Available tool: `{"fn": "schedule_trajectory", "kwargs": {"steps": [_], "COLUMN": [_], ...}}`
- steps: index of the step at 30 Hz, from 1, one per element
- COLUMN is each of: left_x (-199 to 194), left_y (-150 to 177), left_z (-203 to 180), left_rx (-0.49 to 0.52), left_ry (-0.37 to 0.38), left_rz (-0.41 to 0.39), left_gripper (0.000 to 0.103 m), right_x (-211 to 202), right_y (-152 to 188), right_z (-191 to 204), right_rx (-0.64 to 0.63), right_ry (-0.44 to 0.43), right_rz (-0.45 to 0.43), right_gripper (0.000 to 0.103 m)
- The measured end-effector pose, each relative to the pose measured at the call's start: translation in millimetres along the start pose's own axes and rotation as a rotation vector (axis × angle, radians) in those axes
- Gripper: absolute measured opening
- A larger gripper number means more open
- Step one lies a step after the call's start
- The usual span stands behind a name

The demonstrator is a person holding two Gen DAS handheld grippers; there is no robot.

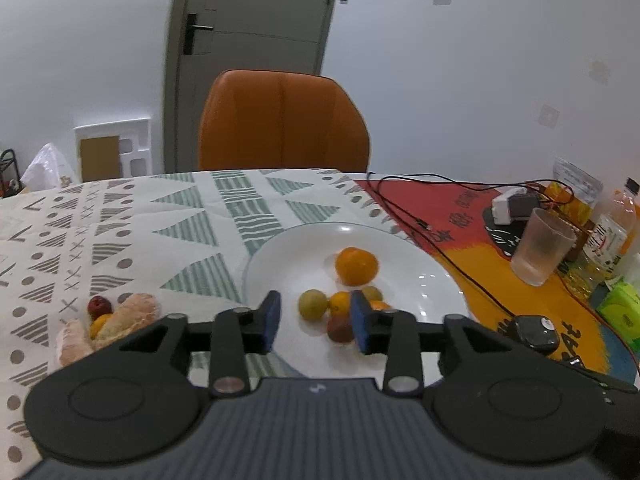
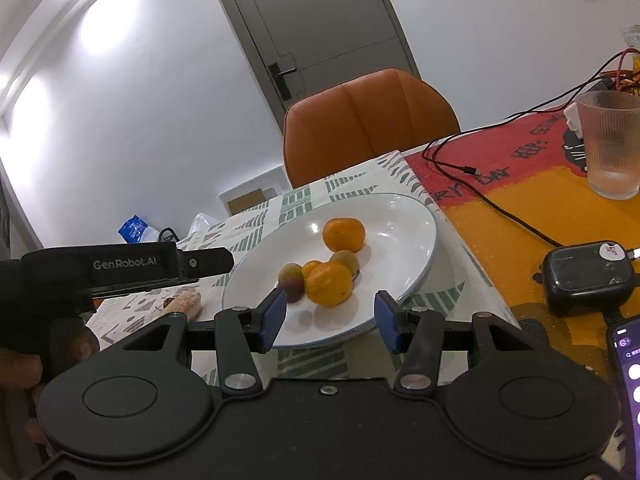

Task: Organize fruits
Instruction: 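Lower the red plum into the white plate and open the left tool, then move both open tools back from the plate to the peeled pomelo pieces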

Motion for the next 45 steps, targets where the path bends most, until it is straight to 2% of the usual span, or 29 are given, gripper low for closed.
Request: {"fn": "schedule_trajectory", "kwargs": {"steps": [2,6,11,17,22,33,45], "left_x": [-2,-8,-21,-39,-52,-63,-49], "left_y": [1,3,4,1,1,12,37], "left_z": [7,20,40,72,95,126,140], "left_rx": [-0.012,-0.026,-0.046,-0.076,-0.099,-0.135,-0.155], "left_ry": [-0.020,-0.053,-0.103,-0.177,-0.223,-0.270,-0.257], "left_rz": [0.001,-0.004,-0.020,-0.048,-0.062,-0.048,0.030], "left_gripper": [0.051,0.057,0.073,0.082,0.083,0.083,0.083], "right_x": [1,4,7,12,18,24,35], "right_y": [1,2,5,7,12,19,26], "right_z": [3,9,19,37,55,84,98], "right_rx": [-0.003,-0.009,-0.023,-0.043,-0.066,-0.111,-0.139], "right_ry": [-0.004,-0.014,-0.027,-0.057,-0.085,-0.114,-0.128], "right_rz": [0.004,0.010,0.019,0.029,0.044,0.064,0.097], "right_gripper": [0.050,0.051,0.052,0.052,0.053,0.056,0.063]}}
Point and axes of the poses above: each gripper's, at about its wrist camera, not at the fingertips, and x roughly the way its jaws point, z to its left, y to its underside, the point moved 5 cm from there along x, roughly the way its jaws point, and after that the axes turned 5 degrees about x, right-handed, at the moved point
